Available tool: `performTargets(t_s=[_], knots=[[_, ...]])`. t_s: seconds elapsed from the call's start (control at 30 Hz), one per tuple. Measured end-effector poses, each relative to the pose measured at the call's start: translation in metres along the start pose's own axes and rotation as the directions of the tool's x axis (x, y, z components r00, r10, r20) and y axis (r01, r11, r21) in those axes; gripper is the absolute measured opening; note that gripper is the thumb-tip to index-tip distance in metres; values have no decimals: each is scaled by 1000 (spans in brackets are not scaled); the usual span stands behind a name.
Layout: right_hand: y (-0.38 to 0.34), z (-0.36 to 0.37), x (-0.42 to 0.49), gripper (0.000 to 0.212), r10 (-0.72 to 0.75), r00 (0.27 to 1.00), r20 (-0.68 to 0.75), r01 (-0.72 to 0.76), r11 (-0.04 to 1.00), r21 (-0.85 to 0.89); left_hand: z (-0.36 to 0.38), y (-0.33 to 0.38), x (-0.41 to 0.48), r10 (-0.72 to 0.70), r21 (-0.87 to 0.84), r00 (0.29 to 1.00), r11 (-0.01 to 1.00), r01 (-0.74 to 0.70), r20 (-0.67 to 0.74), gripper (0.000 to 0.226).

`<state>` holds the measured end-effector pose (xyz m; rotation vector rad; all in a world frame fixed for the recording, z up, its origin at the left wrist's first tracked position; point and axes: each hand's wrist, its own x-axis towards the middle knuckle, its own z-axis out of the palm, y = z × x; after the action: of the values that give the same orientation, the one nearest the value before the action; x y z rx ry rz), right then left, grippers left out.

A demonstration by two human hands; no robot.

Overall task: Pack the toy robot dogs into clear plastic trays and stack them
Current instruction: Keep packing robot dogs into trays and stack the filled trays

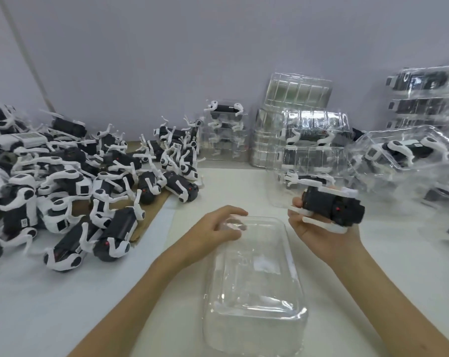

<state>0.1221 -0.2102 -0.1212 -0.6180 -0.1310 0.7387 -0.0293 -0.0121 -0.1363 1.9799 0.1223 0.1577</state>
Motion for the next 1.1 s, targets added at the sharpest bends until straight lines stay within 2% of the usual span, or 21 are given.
performTargets(t_s=[0.1,0.2,0.27,0.37,0.47,0.57,0.6,0.67,0.7,0.73,0.77,0.8,0.83,0.9,0.93,1.03,1.1], knots=[[0,-4,-3,32,-87,990,-112,77,993,-90,-4,-4,2,-56,-43,974,998,48,-220,45],[-4,-1,-1,29,-89,971,-222,64,991,-115,-10,-9,0,-167,-159,885,981,107,-435,40],[-9,-4,3,22,-121,948,-296,75,984,-161,-17,-12,-2,-215,-281,819,957,69,-532,24],[-18,-9,8,21,-155,923,-352,17,931,-366,-25,-14,-3,-286,-428,745,904,2,-602,25],[-25,-18,15,19,-254,888,-384,-81,735,-674,-28,-9,-2,-350,-559,715,826,-69,-605,29],[-25,-24,17,14,-294,877,-379,-130,615,-778,-27,-5,-2,-344,-592,707,796,-130,-618,28],[-25,-27,17,18,-349,872,-344,-119,531,-839,-26,-4,-3,-333,-584,699,798,-148,-633,28],[-25,-28,15,36,-541,821,-184,-62,235,-970,-26,-2,-4,-295,-549,684,815,-184,-667,31],[-26,-26,12,40,-641,765,-62,6,102,-995,-26,-1,-5,-275,-531,680,824,-197,-680,31],[-28,-21,8,39,-710,701,69,109,11,-994,-26,0,-5,-259,-515,677,832,-205,-689,31],[-27,-12,2,35,-734,654,185,233,-37,-972,-27,0,-5,-245,-499,674,841,-210,-697,32],[-27,-2,-2,31,-713,644,279,358,-41,-933,-27,-1,-5,-232,-482,673,850,-211,-703,31],[-24,11,-9,28,-648,675,353,464,1,-886,-27,-2,-4,-216,-463,674,861,-210,-707,27],[-13,36,-23,25,-396,763,511,588,95,-803,-24,-5,-3,-195,-427,672,883,-197,-714,24],[-6,46,-28,29,-238,778,581,611,71,-789,-24,-7,-2,-198,-418,666,889,-188,-720,28],[15,63,-34,53,182,759,625,650,-183,-737,-24,-10,-2,-245,-438,649,886,-152,-720,25],[27,62,-30,57,293,738,608,674,-359,-646,-26,-12,-2,-267,-450,663,885,-119,-700,21]])
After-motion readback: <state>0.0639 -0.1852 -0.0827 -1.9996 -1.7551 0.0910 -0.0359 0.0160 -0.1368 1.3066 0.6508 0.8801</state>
